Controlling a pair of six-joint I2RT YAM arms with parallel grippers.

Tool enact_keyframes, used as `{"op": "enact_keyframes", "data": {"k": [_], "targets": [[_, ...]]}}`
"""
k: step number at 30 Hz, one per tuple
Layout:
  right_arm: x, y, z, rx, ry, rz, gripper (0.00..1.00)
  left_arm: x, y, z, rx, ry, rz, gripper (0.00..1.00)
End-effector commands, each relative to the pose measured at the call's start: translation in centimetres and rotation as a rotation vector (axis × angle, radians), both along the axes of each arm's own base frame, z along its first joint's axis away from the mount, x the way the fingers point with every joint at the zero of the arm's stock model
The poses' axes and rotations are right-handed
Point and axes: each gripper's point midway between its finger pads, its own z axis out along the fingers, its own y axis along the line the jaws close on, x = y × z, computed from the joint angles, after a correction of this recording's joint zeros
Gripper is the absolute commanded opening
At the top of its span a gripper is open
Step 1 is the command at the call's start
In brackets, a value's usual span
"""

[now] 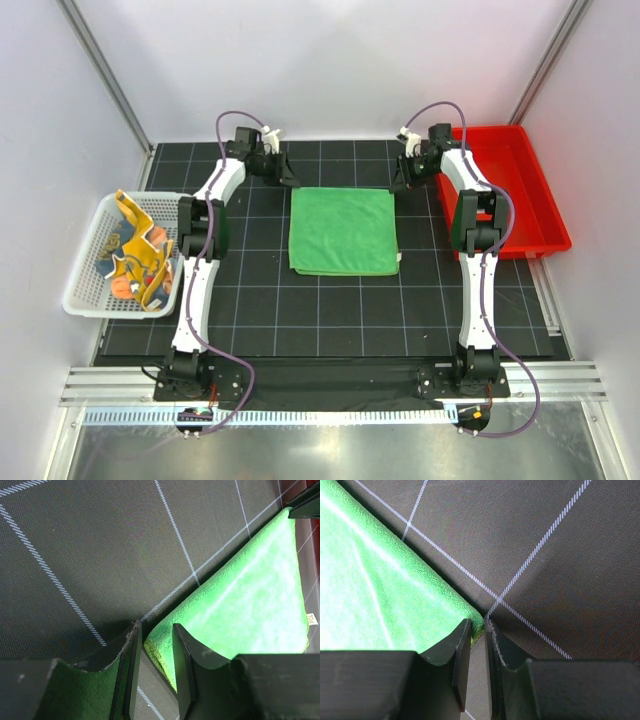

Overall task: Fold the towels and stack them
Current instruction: Fold the towel

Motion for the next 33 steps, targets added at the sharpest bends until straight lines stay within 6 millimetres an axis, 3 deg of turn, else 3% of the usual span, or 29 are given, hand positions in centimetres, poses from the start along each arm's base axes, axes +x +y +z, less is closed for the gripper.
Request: {"op": "enact_keyframes", "data": {"k": [1, 7, 14, 18, 27, 28, 30, 31, 33], "targets": [[1.3, 0.1, 1.6, 0.011, -0.06, 0.0, 0.24, -0.1, 1.1, 1.3, 0.041, -0.004, 0.023, 0.35], [1.5, 0.1, 1.6, 0.015, -0.065, -0.006, 0.24, -0.3, 1.0, 0.4, 0.036, 0.018, 0.022, 0.29], [2.0, 0.0, 1.4, 0.011, -0.076, -0.019, 0.12, 0.3, 0.3, 1.7, -0.028, -0.005, 0.013, 0.0], [2.4, -0.1, 1.8, 0.008, -0.092, -0.028, 0.01, 0.7, -0.1, 2.8, -0.054, -0.021, 0.021, 0.0], [2.9, -0.6, 5.0, -0.014, -0.205, -0.049, 0.01, 2.0, -0.7, 6.9, -0.13, -0.081, 0.075, 0.0], [3.0, -0.6, 5.3, -0.017, -0.217, -0.053, 0.01, 1.8, -0.6, 6.5, -0.128, -0.065, 0.091, 0.0], [2.9, -0.6, 5.6, -0.017, -0.23, -0.055, 0.01, 2.0, -0.6, 8.2, -0.137, -0.111, 0.093, 0.0], [2.9, -0.7, 6.6, -0.017, -0.251, -0.061, 0.01, 1.8, -0.4, 7.9, -0.132, -0.105, 0.103, 0.0], [2.7, -0.6, 6.6, -0.017, -0.264, -0.064, 0.01, 1.7, -0.4, 8.9, -0.139, -0.121, 0.1, 0.0]]}}
